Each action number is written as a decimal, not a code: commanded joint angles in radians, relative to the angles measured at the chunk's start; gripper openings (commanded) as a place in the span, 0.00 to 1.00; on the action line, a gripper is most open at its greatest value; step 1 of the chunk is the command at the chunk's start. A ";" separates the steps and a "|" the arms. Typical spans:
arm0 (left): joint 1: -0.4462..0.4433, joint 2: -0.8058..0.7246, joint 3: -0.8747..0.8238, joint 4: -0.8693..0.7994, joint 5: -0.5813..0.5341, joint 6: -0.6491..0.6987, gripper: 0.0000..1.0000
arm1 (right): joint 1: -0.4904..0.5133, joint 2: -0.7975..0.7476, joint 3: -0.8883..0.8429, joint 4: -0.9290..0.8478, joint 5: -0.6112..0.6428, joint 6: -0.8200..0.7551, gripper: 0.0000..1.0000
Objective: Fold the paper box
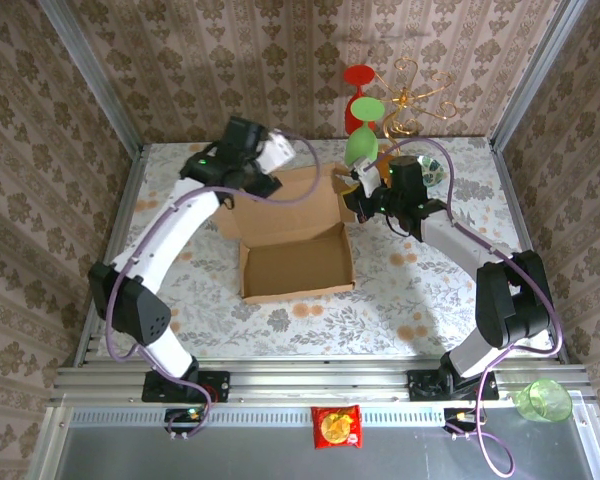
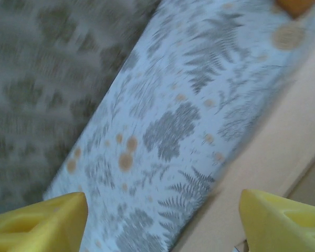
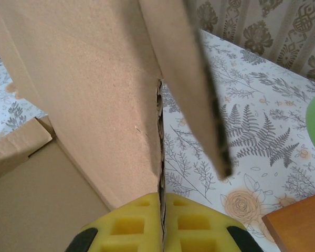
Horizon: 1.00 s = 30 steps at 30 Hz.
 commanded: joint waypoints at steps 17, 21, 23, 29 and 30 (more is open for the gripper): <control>0.619 -0.315 -0.644 0.324 0.750 -0.675 0.54 | 0.001 0.009 -0.037 0.092 0.040 -0.031 0.00; 0.548 -0.327 -0.661 0.312 0.719 -0.526 0.59 | 0.000 0.022 -0.030 0.092 0.041 -0.027 0.00; 0.528 -0.339 -0.677 0.326 0.705 -0.487 0.60 | 0.000 0.027 -0.028 0.092 0.040 -0.024 0.00; 0.500 -0.378 -0.738 0.403 0.637 -0.409 0.67 | 0.001 0.039 -0.016 0.087 0.034 -0.020 0.00; 0.500 -0.377 -0.748 0.418 0.638 -0.398 0.68 | 0.000 0.041 -0.016 0.087 0.032 -0.020 0.00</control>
